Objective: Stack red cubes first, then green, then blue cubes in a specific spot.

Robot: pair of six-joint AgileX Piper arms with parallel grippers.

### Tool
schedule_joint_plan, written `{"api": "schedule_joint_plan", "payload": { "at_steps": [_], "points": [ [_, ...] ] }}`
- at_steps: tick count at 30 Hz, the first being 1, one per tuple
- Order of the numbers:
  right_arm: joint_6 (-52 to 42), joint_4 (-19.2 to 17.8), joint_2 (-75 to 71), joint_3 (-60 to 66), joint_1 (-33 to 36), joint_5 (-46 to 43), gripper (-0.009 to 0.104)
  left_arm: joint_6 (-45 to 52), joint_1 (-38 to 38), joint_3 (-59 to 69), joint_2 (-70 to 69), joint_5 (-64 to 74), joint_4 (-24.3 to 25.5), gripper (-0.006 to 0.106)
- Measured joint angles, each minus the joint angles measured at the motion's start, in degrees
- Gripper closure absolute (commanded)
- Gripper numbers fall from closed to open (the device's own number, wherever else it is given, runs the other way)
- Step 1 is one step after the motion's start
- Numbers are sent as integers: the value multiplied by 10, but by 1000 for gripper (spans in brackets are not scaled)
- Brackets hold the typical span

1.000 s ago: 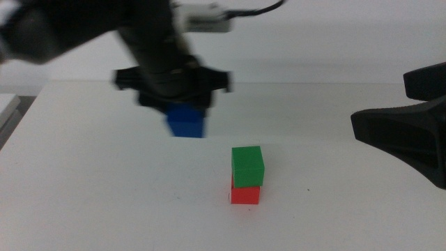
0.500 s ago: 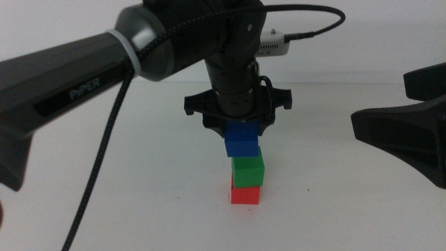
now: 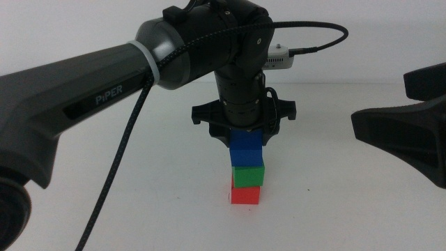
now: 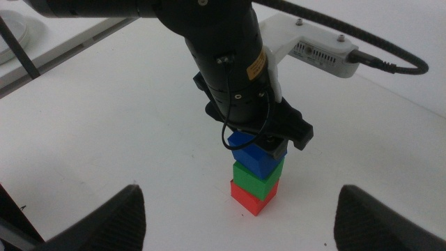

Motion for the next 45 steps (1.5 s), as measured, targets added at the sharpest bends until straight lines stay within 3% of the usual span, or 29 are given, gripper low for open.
{"api": "schedule_joint_plan", "payload": {
  "at_steps": [6, 10, 11, 17, 23, 27, 35, 41, 45],
  "points": [
    [0, 0, 0, 0, 0, 0, 2, 11, 0, 0, 0, 0, -2, 97],
    [0, 0, 0, 0, 0, 0, 2, 15, 0, 0, 1, 0, -3, 71],
    [0, 0, 0, 0, 0, 0, 2, 15, 0, 0, 1, 0, -3, 37],
    [0, 0, 0, 0, 0, 0, 2, 22, 0, 0, 4, 0, -4, 7],
    [0, 0, 0, 0, 0, 0, 2, 36, 0, -1, -12, 0, 0, 7],
    [0, 0, 0, 0, 0, 0, 2, 58, 0, -14, -58, 0, 31, 7],
    [0, 0, 0, 0, 0, 0, 2, 248, 5, -15, -230, 1, 118, 7],
    [0, 0, 0, 0, 0, 0, 2, 356, 78, 28, -339, -3, 128, 7],
    [0, 0, 0, 0, 0, 0, 2, 406, 169, 104, -410, -3, 109, 7]
  ]
}}
